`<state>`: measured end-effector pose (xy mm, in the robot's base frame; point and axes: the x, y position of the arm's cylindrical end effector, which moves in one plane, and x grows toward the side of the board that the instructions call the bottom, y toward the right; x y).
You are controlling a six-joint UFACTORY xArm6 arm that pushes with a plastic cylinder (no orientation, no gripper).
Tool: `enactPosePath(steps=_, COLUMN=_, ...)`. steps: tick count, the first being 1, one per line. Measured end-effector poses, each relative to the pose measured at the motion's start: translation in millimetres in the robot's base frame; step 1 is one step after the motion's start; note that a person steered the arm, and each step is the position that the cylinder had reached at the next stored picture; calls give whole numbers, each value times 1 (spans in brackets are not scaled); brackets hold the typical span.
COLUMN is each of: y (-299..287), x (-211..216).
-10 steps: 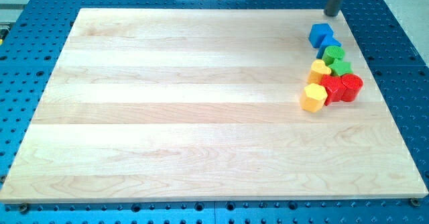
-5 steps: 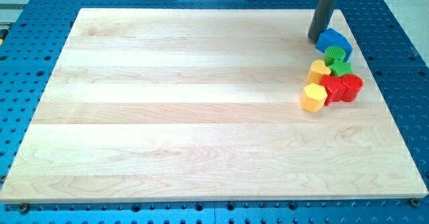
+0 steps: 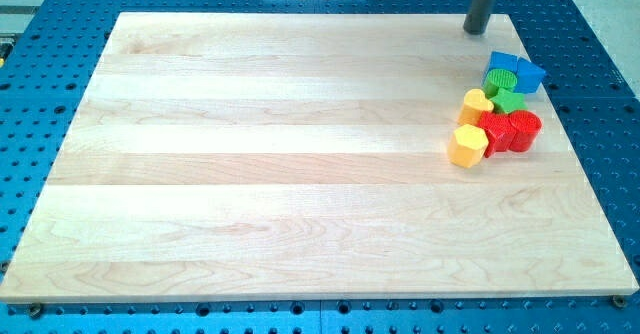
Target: Move the blue blocks into the group of blocks
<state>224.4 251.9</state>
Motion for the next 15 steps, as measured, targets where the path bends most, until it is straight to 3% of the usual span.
enactPosePath(steps=1, y=9, x=65)
enactPosePath(steps=3, y=8, x=119)
enactPosePath(steps=4, y=8, x=124)
enactPosePath(steps=5, y=8, x=114)
enactPosePath(steps=7, y=24, x=48)
enactPosePath(steps=9, y=94, x=95)
enactPosePath(steps=12, y=10, x=107)
enactPosePath(steps=13, y=13, x=104)
enactPosePath(steps=15, y=50, x=51)
